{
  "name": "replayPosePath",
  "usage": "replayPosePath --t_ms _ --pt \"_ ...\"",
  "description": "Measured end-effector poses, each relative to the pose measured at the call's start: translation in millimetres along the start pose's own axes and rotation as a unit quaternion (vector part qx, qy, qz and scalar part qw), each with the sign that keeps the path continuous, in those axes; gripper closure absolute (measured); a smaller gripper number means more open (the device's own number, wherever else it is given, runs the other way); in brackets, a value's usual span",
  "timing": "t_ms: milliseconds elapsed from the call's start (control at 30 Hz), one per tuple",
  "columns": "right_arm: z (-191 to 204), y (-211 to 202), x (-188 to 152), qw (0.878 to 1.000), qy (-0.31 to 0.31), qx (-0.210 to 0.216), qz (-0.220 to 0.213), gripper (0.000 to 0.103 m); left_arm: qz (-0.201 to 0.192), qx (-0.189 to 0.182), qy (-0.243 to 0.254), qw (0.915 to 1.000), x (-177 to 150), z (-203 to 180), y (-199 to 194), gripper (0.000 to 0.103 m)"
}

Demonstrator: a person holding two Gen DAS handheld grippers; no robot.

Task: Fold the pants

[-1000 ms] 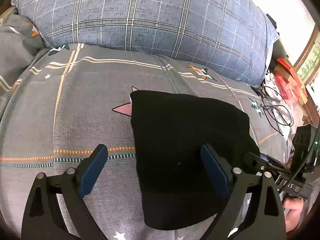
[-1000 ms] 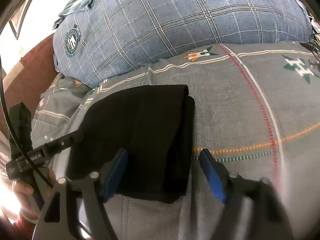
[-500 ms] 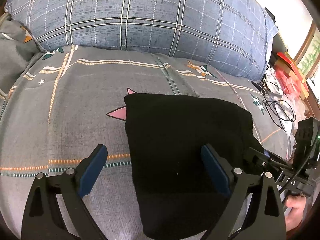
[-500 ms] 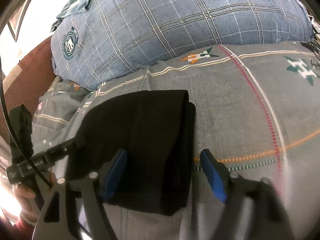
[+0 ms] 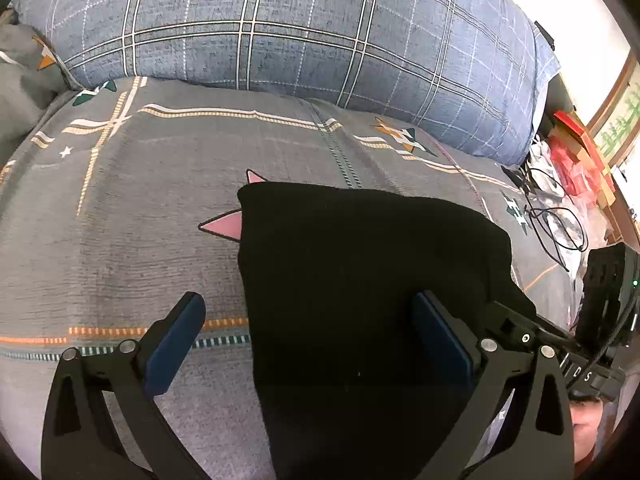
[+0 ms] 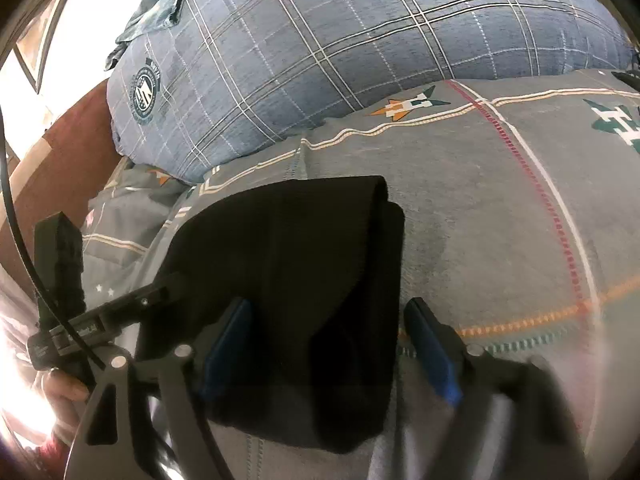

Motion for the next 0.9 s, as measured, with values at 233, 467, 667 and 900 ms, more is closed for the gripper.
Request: replayPosePath --t_ms 233,467,667,900 --pt "9 5 0 1.0 -0.008 -0.014 -0.008 0.022 0.0 -0.011 -0.012 0.9999 0 3 4 0.0" --pt "16 -9 -2 0.999 -0.032 -0.027 -0.025 0.063 -0.019 -0.042 0.008 0.9989 -7 -8 -5 0.034" --pt "40 -32 11 0.997 -0.065 -0.017 -0.045 0.071 -0.024 -0.055 0.018 0.998 7 -8 -29 0.059" --pt "79 -20 61 0.992 -0.105 0.016 -0.073 0.071 -0.07 -0.035 0.012 0.9969 55 18 -61 0.059"
Point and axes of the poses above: each gripper's, at about its wrist camera, not at the fingertips, and y roughly the way its jaws point, z to its left, x to its top, the point moved 1 cm from there along y, roughly the way its jaws point, and after that the axes turned 9 degrees about -y, right-handed, at the moved point
